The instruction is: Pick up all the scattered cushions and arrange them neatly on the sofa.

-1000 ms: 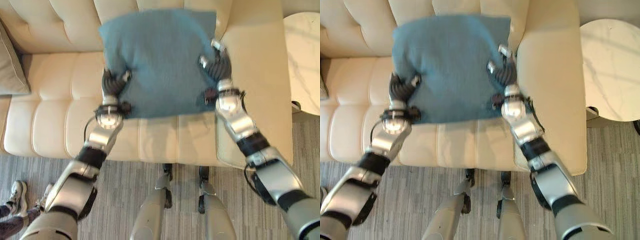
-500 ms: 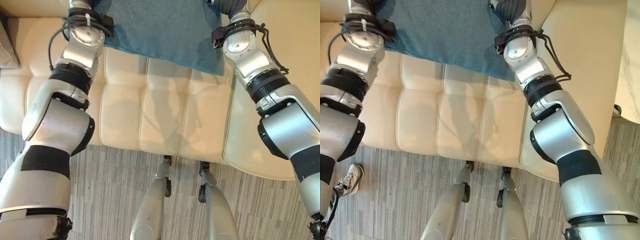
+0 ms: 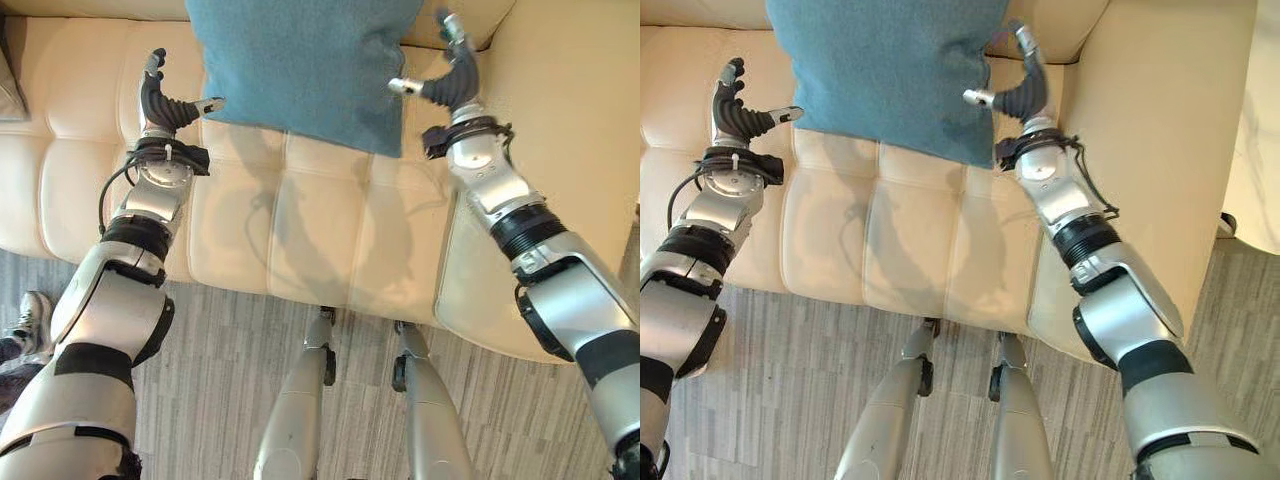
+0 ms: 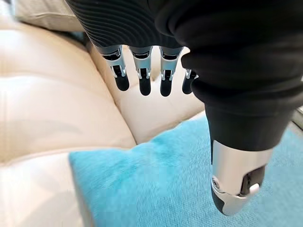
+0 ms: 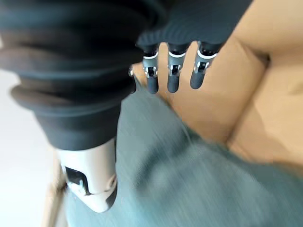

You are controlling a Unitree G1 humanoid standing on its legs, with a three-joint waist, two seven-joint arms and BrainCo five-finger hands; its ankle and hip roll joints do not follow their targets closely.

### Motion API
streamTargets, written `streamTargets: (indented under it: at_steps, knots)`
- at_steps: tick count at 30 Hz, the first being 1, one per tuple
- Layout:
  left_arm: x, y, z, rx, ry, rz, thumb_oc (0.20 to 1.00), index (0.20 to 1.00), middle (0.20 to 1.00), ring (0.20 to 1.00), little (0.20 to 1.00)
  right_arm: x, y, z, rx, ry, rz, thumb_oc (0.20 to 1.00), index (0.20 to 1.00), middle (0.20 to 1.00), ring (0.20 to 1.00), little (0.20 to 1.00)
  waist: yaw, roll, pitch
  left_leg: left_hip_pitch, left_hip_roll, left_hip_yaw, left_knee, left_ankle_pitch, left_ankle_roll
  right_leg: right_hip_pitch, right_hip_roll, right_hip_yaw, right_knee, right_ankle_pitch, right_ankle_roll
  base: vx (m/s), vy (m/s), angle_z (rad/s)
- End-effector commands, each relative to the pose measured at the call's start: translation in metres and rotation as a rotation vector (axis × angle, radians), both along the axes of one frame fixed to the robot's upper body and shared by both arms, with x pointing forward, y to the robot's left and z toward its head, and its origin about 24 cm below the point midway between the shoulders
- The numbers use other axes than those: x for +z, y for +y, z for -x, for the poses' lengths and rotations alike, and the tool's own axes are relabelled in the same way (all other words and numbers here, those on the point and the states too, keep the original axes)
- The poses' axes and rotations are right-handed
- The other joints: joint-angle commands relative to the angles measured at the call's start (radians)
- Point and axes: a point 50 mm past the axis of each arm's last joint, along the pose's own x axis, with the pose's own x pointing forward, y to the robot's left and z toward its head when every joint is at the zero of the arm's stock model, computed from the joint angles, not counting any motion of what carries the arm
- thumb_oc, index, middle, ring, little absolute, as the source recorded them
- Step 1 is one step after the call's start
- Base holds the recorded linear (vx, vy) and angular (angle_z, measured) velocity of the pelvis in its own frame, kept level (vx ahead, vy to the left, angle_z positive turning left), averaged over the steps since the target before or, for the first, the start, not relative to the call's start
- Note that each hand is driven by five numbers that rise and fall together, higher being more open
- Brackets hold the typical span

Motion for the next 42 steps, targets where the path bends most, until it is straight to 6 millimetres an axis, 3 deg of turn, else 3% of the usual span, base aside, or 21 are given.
streamTargets:
  at_steps: [1, 4, 5, 7, 8, 9, 10, 12, 15, 19, 21, 22, 23, 28, 33, 35, 36, 37, 38, 39, 42]
  knots:
    - [0.036, 0.009, 0.026, -0.079, -0.240, -0.032, 1.000, 1.000, 1.000, 1.000, 1.000, 0.015, -0.009, 0.026, 0.115, -0.175, -0.027, 1.000, 1.000, 1.000, 1.000, 1.000, 0.016, -0.028, 0.037, 0.042, 0.001, 0.015, 0.029, -0.144, -0.087, 0.080, -0.054, 0.018, -0.015, -0.055, 0.098, -0.04, 0.003, -0.12]
    - [0.014, 0.007, 0.038, -0.152, -0.238, -0.020, 1.000, 1.000, 1.000, 1.000, 1.000, -0.002, -0.014, 0.038, 0.164, -0.170, 0.008, 1.000, 1.000, 1.000, 1.000, 1.000, 0.011, -0.034, 0.028, 0.072, 0.001, 0.017, 0.040, -0.153, -0.084, 0.111, -0.055, 0.015, -0.015, -0.055, 0.094, 0.01, 0.000, -0.08]
    - [-0.018, 0.007, 0.054, -0.215, -0.197, -0.009, 1.000, 1.000, 1.000, 1.000, 1.000, -0.032, -0.027, 0.055, 0.197, -0.141, 0.042, 1.000, 1.000, 1.000, 1.000, 1.000, 0.005, -0.045, 0.016, 0.118, 0.004, 0.023, 0.052, -0.179, -0.080, 0.156, -0.058, 0.010, -0.011, -0.066, 0.093, 0.02, 0.004, -0.05]
    - [-0.041, 0.006, 0.063, -0.246, -0.148, 0.025, 1.000, 1.000, 1.000, 1.000, 1.000, -0.052, -0.032, 0.064, 0.217, -0.103, 0.052, 1.000, 1.000, 1.000, 1.000, 1.000, -0.003, -0.051, 0.003, 0.136, 0.003, 0.027, 0.056, -0.183, -0.077, 0.178, -0.062, 0.007, -0.014, -0.064, 0.092, 0.04, 0.013, -0.05]
    - [-0.063, 0.007, 0.072, -0.268, -0.100, 0.046, 1.000, 1.000, 1.000, 1.000, 1.000, -0.074, -0.037, 0.073, 0.235, -0.055, 0.047, 1.000, 1.000, 1.000, 1.000, 1.000, -0.009, -0.058, -0.008, 0.159, 0.001, 0.033, 0.061, -0.192, -0.074, 0.204, -0.063, 0.005, -0.014, -0.068, 0.092, 0.12, 0.025, -0.10]
    - [-0.109, 0.002, 0.095, -0.324, 0.018, 0.107, 1.000, 1.000, 1.000, 1.000, 1.000, -0.121, -0.051, 0.094, 0.254, 0.080, 0.030, 1.000, 1.000, 1.000, 1.000, 1.000, -0.025, -0.073, -0.032, 0.221, 0.002, 0.043, 0.063, -0.215, -0.067, 0.265, -0.068, -0.004, -0.014, -0.080, 0.094, 0.10, 0.022, -0.12]
    - [-0.110, 0.002, 0.095, -0.324, 0.020, 0.107, 1.000, 1.000, 1.000, 1.000, 1.000, -0.122, -0.051, 0.095, 0.254, 0.082, 0.030, 1.000, 1.000, 1.000, 1.000, 1.000, -0.026, -0.074, -0.035, 0.219, 0.001, 0.042, 0.061, -0.210, -0.066, 0.264, -0.068, -0.004, -0.017, -0.076, 0.094, 0.11, 0.025, -0.11]
    - [-0.171, 0.004, 0.133, -0.340, 0.217, 0.192, 1.000, 1.000, 1.000, 1.000, 1.000, -0.195, -0.073, 0.130, 0.232, 0.351, 0.002, 1.000, 1.000, 1.000, 1.000, 1.000, -0.049, -0.089, -0.086, 0.302, -0.002, 0.051, 0.057, -0.233, -0.053, 0.346, -0.073, -0.012, -0.023, -0.086, 0.100, 0.14, 0.077, -0.01]
    - [-0.220, 0.010, 0.168, -0.291, 0.403, 0.273, 1.000, 1.000, 1.000, 1.000, 1.000, -0.260, -0.092, 0.165, 0.155, 0.628, -0.037, 1.000, 1.000, 1.000, 1.000, 1.000, -0.070, -0.095, -0.129, 0.388, -0.001, 0.065, 0.027, -0.241, -0.040, 0.402, -0.071, -0.010, -0.041, -0.072, 0.112, 0.06, 0.117, -0.11]
    - [-0.260, 0.016, 0.196, -0.222, 0.581, 0.298, 1.000, 1.000, 1.000, 1.000, 1.000, -0.315, -0.103, 0.196, 0.083, 0.882, -0.051, 1.000, 1.000, 1.000, 1.000, 1.000, -0.088, -0.100, -0.156, 0.461, -0.001, 0.105, -0.020, -0.232, -0.034, 0.420, -0.074, 0.000, -0.051, -0.014, 0.140, -0.06, 0.095, -0.41]
    - [-0.283, 0.022, 0.213, -0.170, 0.705, 0.285, 1.000, 1.000, 1.000, 1.000, 1.000, -0.350, -0.107, 0.215, 0.037, 1.055, -0.030, 1.000, 1.000, 1.000, 1.000, 1.000, -0.082, -0.091, -0.149, 0.498, 0.030, 0.133, -0.039, -0.208, -0.029, 0.430, -0.065, -0.041, 0.070, -0.059, 0.138, -0.24, 0.073, -0.45]
    - [-0.283, 0.022, 0.212, -0.170, 0.704, 0.285, 1.000, 1.000, 1.000, 1.000, 1.000, -0.350, -0.107, 0.215, 0.037, 1.054, -0.030, 1.000, 1.000, 1.000, 1.000, 1.000, -0.082, -0.092, -0.150, 0.496, 0.030, 0.133, -0.040, -0.206, -0.029, 0.427, -0.065, -0.041, 0.070, -0.058, 0.137, -0.28, 0.062, -0.57]
    - [-0.294, 0.025, 0.221, -0.144, 0.766, 0.289, 1.000, 1.000, 1.000, 1.000, 1.000, -0.370, -0.109, 0.228, 0.009, 1.149, -0.054, 1.000, 1.000, 1.000, 1.000, 1.000, -0.072, -0.074, -0.152, 0.509, 0.053, 0.143, -0.055, -0.180, -0.025, 0.453, -0.046, -0.048, 0.243, -0.126, 0.122, -0.18, 0.044, -0.48]
    - [-0.308, 0.032, 0.237, -0.114, 0.863, 0.277, 1.000, 1.000, 1.000, 1.000, 1.000, -0.389, -0.112, 0.250, -0.020, 1.260, -0.065, 1.000, 1.000, 1.000, 1.000, 1.000, -0.051, -0.083, -0.204, 0.496, 0.054, 0.131, -0.071, -0.142, -0.034, 0.558, 0.022, 0.000, 0.372, -0.162, 0.108, -0.23, -0.072, -0.08]
    - [-0.315, 0.027, 0.235, -0.123, 0.905, 0.253, 1.000, 1.000, 1.000, 1.000, 1.000, -0.381, -0.116, 0.239, -0.026, 1.229, -0.030, 1.000, 1.000, 1.000, 1.000, 1.000, -0.033, -0.081, -0.209, 0.392, 0.063, 0.150, -0.072, -0.039, -0.093, 0.683, 0.131, 0.045, 0.112, -0.336, 0.009, -0.28, -0.118, 0.03]
    - [-0.314, 0.025, 0.231, -0.122, 0.894, 0.251, 1.000, 1.000, 1.000, 1.000, 1.000, -0.376, -0.120, 0.231, -0.036, 1.214, -0.003, 1.000, 1.000, 1.000, 1.000, 1.000, -0.032, -0.065, -0.199, 0.337, 0.074, 0.141, -0.069, -0.002, -0.130, 0.681, 0.144, 0.051, 0.035, -0.334, -0.012, -0.39, -0.103, 0.04]
    - [-0.315, 0.023, 0.229, -0.122, 0.890, 0.260, 1.000, 1.000, 1.000, 1.000, 1.000, -0.370, -0.123, 0.223, -0.040, 1.189, 0.011, 1.000, 1.000, 1.000, 1.000, 1.000, -0.034, -0.062, -0.186, 0.325, 0.064, 0.114, -0.051, -0.021, -0.138, 0.659, 0.139, 0.055, 0.027, -0.317, -0.012, -0.65, -0.043, -0.05]
    - [-0.315, 0.018, 0.227, -0.144, 0.893, 0.258, 1.000, 1.000, 1.000, 1.000, 1.000, -0.365, -0.125, 0.220, -0.035, 1.174, 0.029, 1.000, 1.000, 1.000, 1.000, 1.000, -0.054, -0.077, -0.172, 0.341, 0.041, 0.077, 0.065, -0.118, -0.110, 0.623, 0.098, 0.034, 0.023, -0.274, 0.000, -0.53, -0.009, -0.09]
    - [-0.315, 0.018, 0.227, -0.144, 0.893, 0.258, 1.000, 1.000, 1.000, 1.000, 1.000, -0.365, -0.126, 0.220, -0.036, 1.174, 0.029, 1.000, 1.000, 1.000, 1.000, 1.000, -0.055, -0.076, -0.174, 0.337, 0.042, 0.076, 0.066, -0.118, -0.110, 0.620, 0.100, 0.033, 0.022, -0.272, 0.000, -0.54, 0.015, -0.07]
    - [-0.314, 0.016, 0.227, -0.163, 0.890, 0.260, 1.000, 1.000, 1.000, 1.000, 1.000, -0.364, -0.126, 0.221, -0.029, 1.174, 0.030, 1.000, 1.000, 1.000, 1.000, 1.000, -0.076, -0.094, -0.179, 0.383, 0.041, 0.091, 0.146, -0.217, -0.084, 0.596, 0.064, 0.026, 0.015, -0.238, 0.006, -0.19, 0.015, 0.18]
    - [-0.320, 0.016, 0.232, -0.154, 0.923, 0.267, 1.000, 1.000, 1.000, 1.000, 1.000, -0.368, -0.128, 0.228, -0.022, 1.208, 0.051, 1.000, 1.000, 1.000, 1.000, 1.000, -0.104, -0.083, -0.225, 0.546, 0.042, 0.064, 0.098, -0.294, -0.071, 0.583, 0.063, 0.023, -0.049, -0.206, 0.014, -0.20, 0.065, 0.26]
